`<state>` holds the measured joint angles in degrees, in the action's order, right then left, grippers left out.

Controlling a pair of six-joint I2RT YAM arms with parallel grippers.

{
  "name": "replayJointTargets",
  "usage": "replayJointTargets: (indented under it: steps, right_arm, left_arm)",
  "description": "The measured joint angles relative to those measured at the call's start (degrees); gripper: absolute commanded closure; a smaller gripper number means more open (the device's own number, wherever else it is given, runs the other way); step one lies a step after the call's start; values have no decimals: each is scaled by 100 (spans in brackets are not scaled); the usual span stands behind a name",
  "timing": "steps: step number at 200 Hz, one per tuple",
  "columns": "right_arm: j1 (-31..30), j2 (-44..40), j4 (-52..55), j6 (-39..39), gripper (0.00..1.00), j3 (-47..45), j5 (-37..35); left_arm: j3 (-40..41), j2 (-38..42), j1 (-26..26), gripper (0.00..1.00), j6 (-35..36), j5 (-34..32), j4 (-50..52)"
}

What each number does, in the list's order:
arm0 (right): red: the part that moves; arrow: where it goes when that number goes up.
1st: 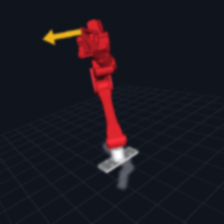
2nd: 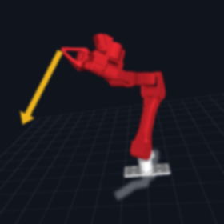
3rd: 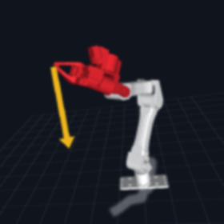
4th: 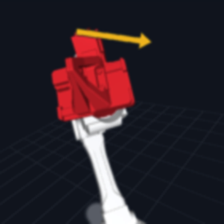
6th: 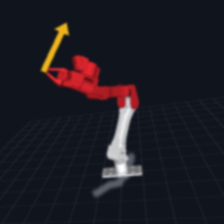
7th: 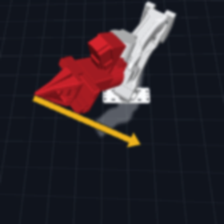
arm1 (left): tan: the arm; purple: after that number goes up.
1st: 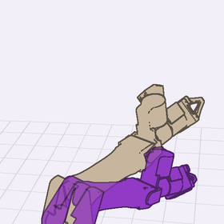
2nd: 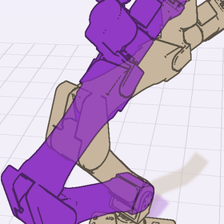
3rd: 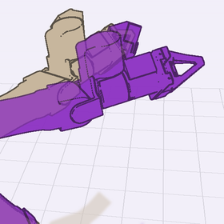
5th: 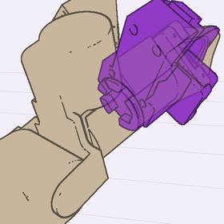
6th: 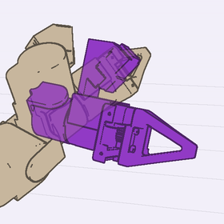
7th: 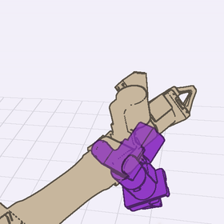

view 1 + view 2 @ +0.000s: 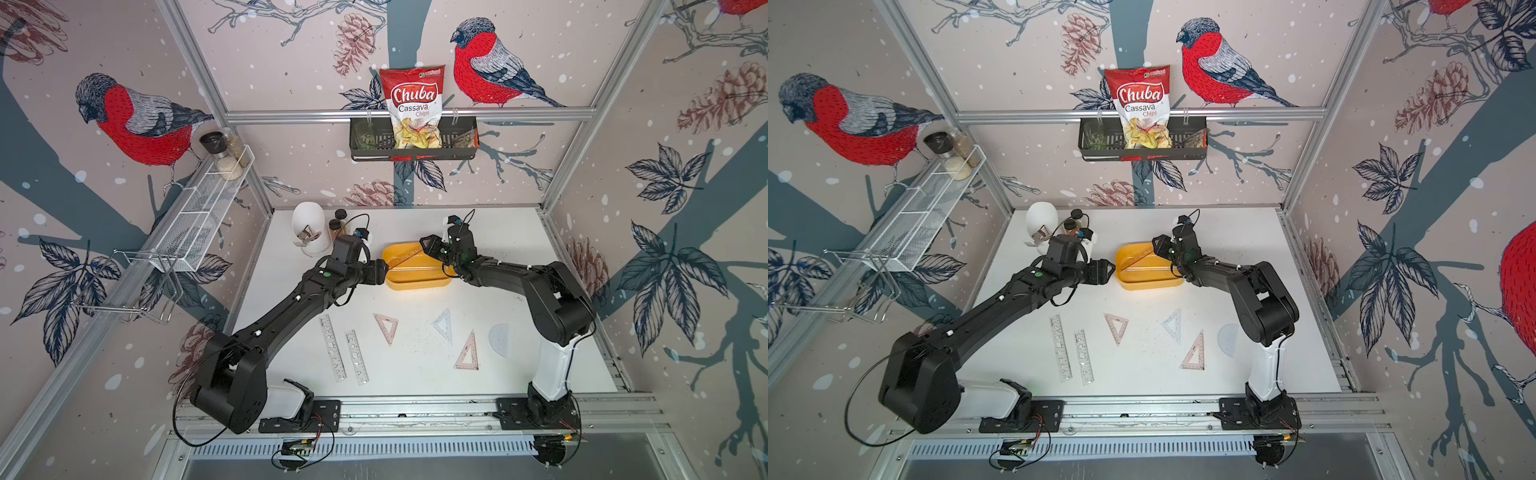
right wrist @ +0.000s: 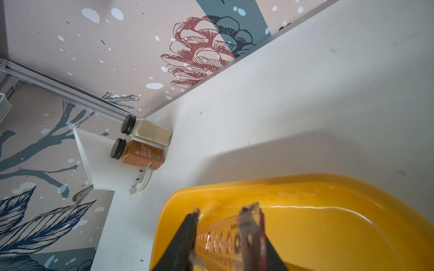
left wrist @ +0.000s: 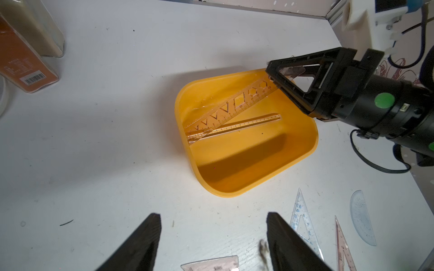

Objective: Put the scattered rulers into the storage box
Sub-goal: Place the ruler in the storage box.

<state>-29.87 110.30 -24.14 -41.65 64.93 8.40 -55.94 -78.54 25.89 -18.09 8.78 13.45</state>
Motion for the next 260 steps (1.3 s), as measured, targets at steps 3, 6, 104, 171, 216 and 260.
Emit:
replayJointTargets:
  steps: [3,6,104,171,216,260]
  right_arm:
    - [2,-2,28,11,56,4,0]
    - [7,-11,70,20,55,11,0]
    - [125,-505,1163,431,44,127,-280]
    - [179,-748,1392,566,42,37,-382]
    - [151,-931,1515,597,44,-120,-380]
    - [-743,-1762,1469,1060,49,-654,-251]
  left_arm:
    - [0,0,0,25,0,0,2]
    - [0,0,0,25,0,0,4]
    - [0,140,-28,24,-4,-20,0]
    - [0,138,-63,24,-13,-20,-39]
    - [-2,72,-111,24,-22,-11,-37]
    - [256,175,-94,24,-385,4,96]
